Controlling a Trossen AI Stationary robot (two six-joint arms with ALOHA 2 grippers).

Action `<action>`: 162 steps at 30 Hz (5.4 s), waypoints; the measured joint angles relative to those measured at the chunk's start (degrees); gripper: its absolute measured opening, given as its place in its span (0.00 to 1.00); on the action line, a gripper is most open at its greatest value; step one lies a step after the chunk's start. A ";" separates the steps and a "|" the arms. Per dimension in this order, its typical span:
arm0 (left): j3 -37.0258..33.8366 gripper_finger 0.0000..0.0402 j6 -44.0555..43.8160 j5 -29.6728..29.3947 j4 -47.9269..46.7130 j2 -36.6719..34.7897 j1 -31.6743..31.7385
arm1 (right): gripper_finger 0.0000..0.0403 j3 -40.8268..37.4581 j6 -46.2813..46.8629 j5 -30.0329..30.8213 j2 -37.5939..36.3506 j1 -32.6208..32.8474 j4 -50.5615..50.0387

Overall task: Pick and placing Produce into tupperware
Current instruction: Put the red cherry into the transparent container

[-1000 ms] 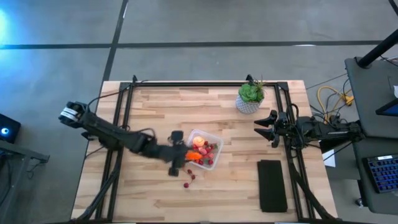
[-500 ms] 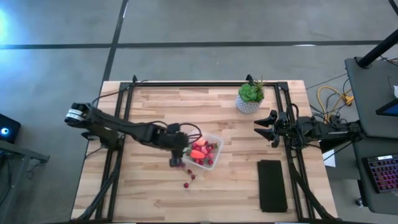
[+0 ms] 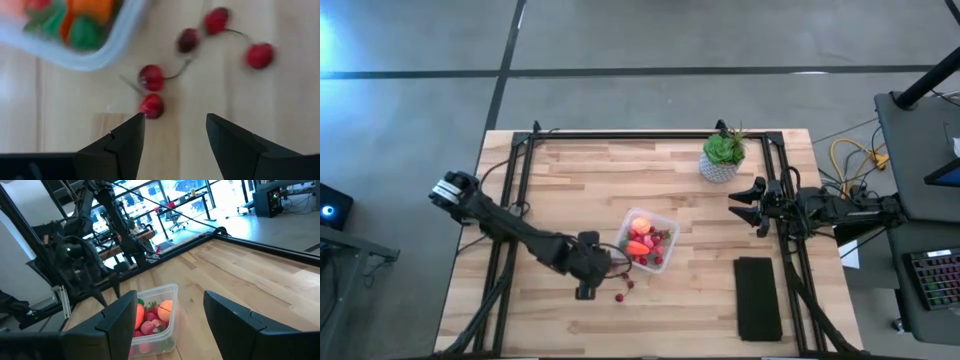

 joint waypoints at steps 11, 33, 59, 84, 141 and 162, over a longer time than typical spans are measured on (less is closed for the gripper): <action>-1.46 0.49 -3.85 -3.50 2.03 2.46 2.17 | 0.55 0.00 -0.02 0.00 0.02 0.00 0.02; -6.02 0.47 -5.43 -0.35 12.09 6.94 4.27 | 0.55 0.00 0.00 0.00 0.00 0.00 0.02; 0.68 0.25 -0.99 -13.25 0.39 -7.98 5.55 | 0.55 0.00 -0.02 0.00 0.00 0.00 0.02; 12.33 0.61 8.68 -3.07 -4.62 2.35 13.39 | 0.55 0.02 -0.01 0.00 0.02 0.00 0.01; -3.66 0.20 -15.38 0.69 12.69 8.00 4.69 | 0.55 0.02 -0.02 0.00 1.44 0.01 0.04; -0.29 0.38 5.11 -4.68 27.21 -6.49 14.76 | 0.55 0.02 0.00 0.02 1.46 0.01 0.04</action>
